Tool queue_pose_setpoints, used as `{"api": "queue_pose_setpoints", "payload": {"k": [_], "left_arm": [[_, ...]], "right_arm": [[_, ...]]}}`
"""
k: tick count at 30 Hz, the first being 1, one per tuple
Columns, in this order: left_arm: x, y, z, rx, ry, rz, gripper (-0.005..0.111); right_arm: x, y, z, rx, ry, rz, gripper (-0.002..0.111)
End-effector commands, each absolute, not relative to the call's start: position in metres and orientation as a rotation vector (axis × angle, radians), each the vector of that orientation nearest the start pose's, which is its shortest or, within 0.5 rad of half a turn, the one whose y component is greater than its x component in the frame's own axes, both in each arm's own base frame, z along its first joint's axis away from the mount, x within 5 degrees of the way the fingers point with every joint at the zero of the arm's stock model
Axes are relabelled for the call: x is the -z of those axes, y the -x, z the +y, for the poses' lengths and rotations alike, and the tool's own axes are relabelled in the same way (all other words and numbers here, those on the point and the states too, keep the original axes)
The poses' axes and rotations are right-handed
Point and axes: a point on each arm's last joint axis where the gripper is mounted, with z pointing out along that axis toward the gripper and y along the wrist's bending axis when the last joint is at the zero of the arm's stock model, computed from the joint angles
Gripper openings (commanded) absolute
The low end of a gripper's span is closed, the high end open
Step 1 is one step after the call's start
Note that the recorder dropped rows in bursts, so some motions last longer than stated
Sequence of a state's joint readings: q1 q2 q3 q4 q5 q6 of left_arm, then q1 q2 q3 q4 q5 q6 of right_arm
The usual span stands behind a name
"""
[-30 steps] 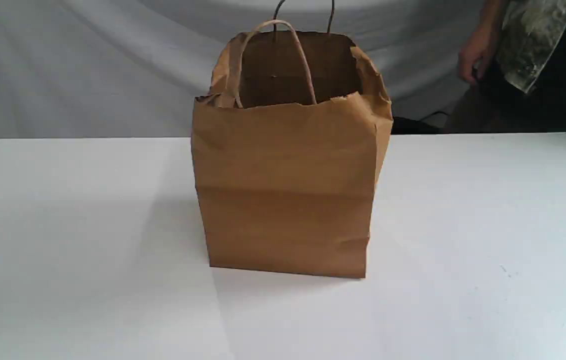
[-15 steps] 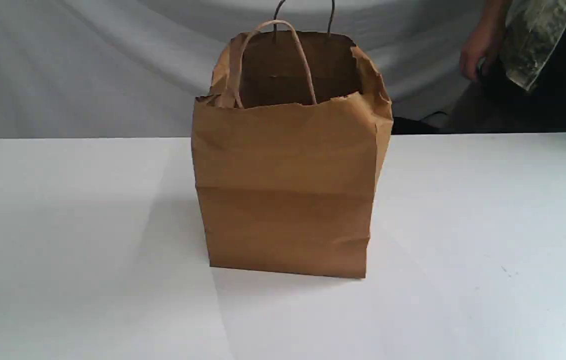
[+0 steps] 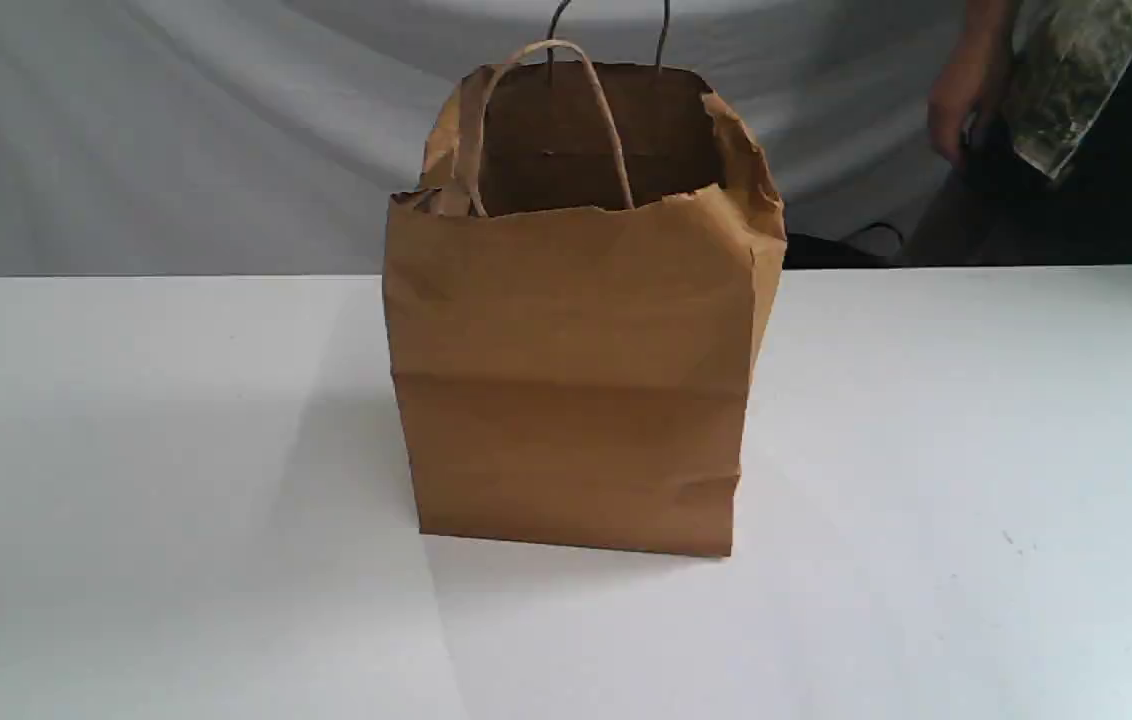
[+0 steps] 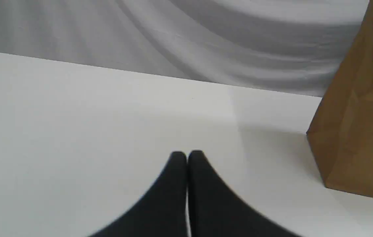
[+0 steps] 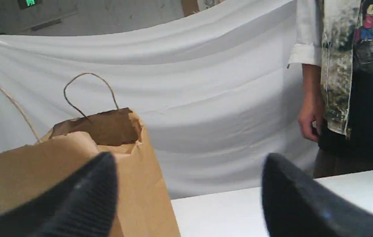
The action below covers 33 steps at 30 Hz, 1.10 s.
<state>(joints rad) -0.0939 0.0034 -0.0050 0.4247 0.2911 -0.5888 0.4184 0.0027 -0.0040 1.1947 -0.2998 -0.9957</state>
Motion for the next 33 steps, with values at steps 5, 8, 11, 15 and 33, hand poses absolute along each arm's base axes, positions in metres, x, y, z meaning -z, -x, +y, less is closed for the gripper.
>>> {"api": "queue_pose_setpoints", "payload": {"k": [5, 8, 11, 15, 33], "left_arm": [[-0.189, -0.055, 0.006, 0.094, 0.164, 1.739, 0.0], [-0.189, -0.055, 0.006, 0.094, 0.164, 1.739, 0.0], [-0.189, -0.055, 0.006, 0.094, 0.164, 1.739, 0.0], [-0.189, -0.055, 0.006, 0.094, 0.164, 1.739, 0.0], [-0.189, -0.055, 0.006, 0.094, 0.165, 1.739, 0.0]], "right_arm": [[-0.221, -0.057, 0.002, -0.362, -0.056, 1.409, 0.0], [-0.219, -0.056, 0.006, -0.356, 0.0, 1.431, 0.0], [-0.214, -0.054, 0.015, -0.367, 0.092, 1.479, 0.0], [-0.207, -0.052, 0.024, -0.332, 0.226, 1.548, 0.0], [-0.209, -0.056, 0.007, 0.266, 0.383, 1.488, 0.0]]}}
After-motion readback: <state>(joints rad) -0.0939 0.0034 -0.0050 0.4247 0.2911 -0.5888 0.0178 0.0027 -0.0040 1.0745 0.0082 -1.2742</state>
